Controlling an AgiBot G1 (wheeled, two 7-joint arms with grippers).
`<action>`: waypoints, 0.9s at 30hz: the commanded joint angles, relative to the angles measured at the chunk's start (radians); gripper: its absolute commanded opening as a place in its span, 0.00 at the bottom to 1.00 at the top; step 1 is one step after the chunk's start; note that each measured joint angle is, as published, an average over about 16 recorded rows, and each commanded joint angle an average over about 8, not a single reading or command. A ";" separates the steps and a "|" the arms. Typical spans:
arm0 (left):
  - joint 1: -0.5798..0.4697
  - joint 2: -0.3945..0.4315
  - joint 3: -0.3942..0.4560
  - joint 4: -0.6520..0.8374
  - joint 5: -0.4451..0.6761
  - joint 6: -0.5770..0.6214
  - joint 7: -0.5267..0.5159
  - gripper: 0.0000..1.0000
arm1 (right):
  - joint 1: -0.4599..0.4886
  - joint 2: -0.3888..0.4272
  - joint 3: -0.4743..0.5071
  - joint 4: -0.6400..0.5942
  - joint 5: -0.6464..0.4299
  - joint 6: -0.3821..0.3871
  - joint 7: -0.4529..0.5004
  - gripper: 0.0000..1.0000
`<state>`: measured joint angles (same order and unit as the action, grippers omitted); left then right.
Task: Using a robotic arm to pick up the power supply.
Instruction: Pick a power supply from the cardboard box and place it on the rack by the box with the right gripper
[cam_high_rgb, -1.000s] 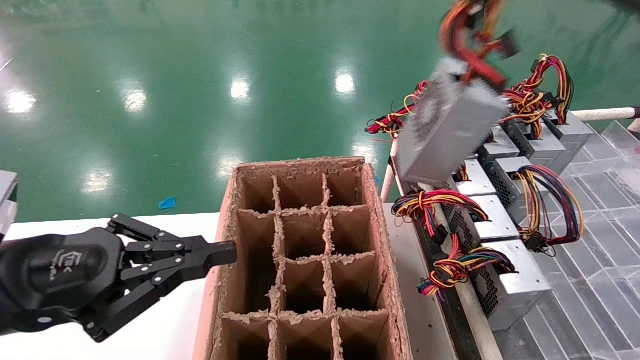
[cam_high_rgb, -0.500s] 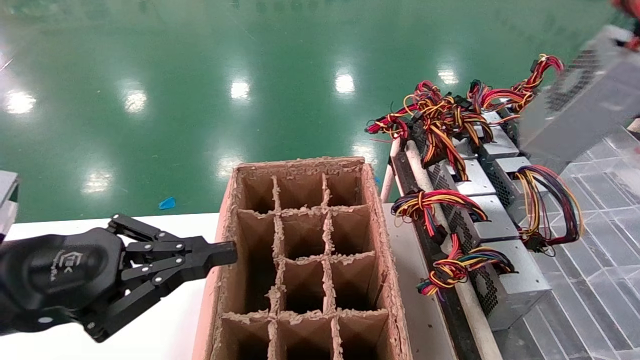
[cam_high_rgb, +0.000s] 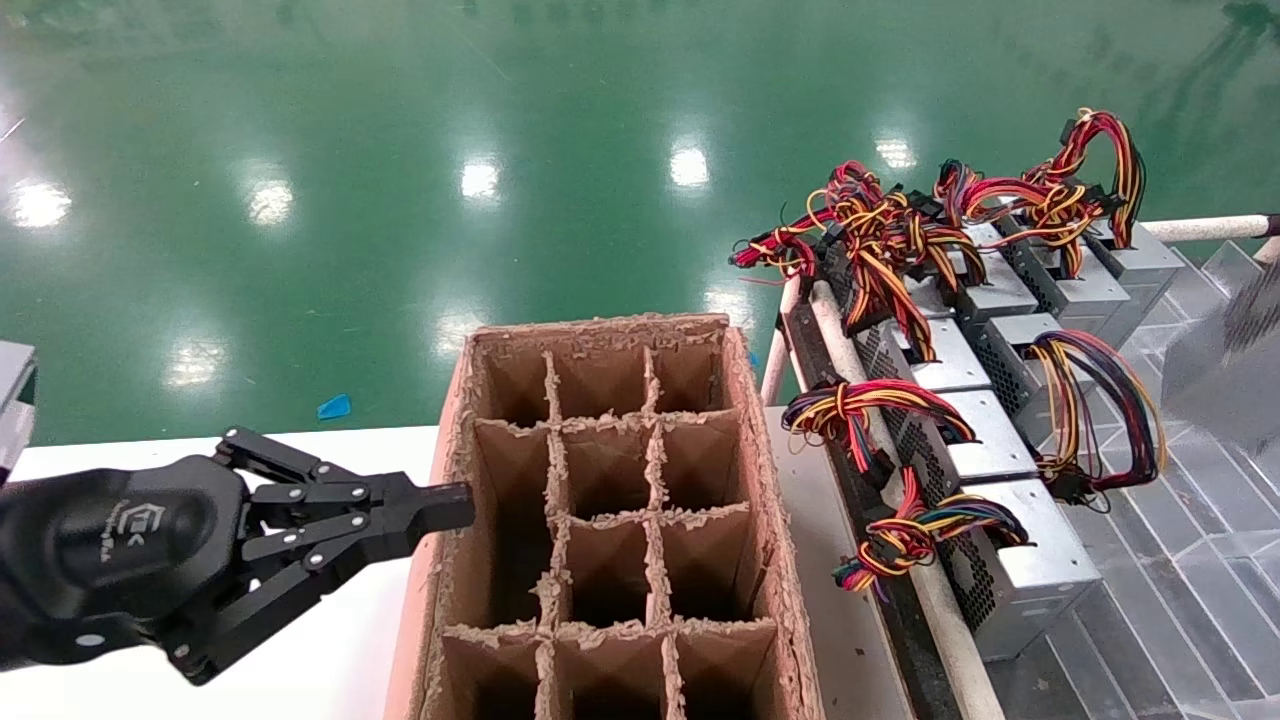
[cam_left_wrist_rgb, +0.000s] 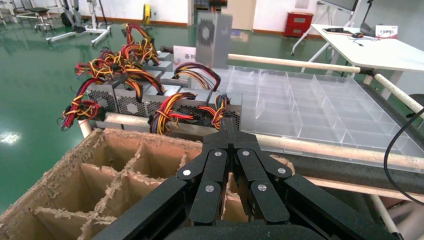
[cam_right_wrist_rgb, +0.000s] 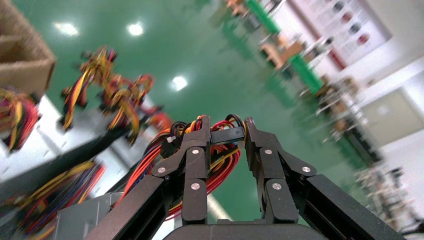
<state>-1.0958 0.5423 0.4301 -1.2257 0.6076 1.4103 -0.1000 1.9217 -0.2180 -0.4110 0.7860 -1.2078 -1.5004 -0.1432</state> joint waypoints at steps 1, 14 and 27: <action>0.000 0.000 0.000 0.000 0.000 0.000 0.000 0.00 | -0.013 0.004 -0.007 -0.035 -0.006 -0.007 -0.018 0.00; 0.000 0.000 0.000 0.000 0.000 0.000 0.000 0.00 | -0.110 -0.011 -0.034 -0.180 0.023 -0.045 -0.093 0.00; 0.000 0.000 0.000 0.000 0.000 0.000 0.000 0.00 | -0.162 0.004 -0.069 -0.217 0.068 -0.074 -0.126 0.00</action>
<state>-1.0958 0.5423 0.4302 -1.2257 0.6076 1.4103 -0.1000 1.7625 -0.2151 -0.4771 0.5624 -1.1431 -1.5690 -0.2728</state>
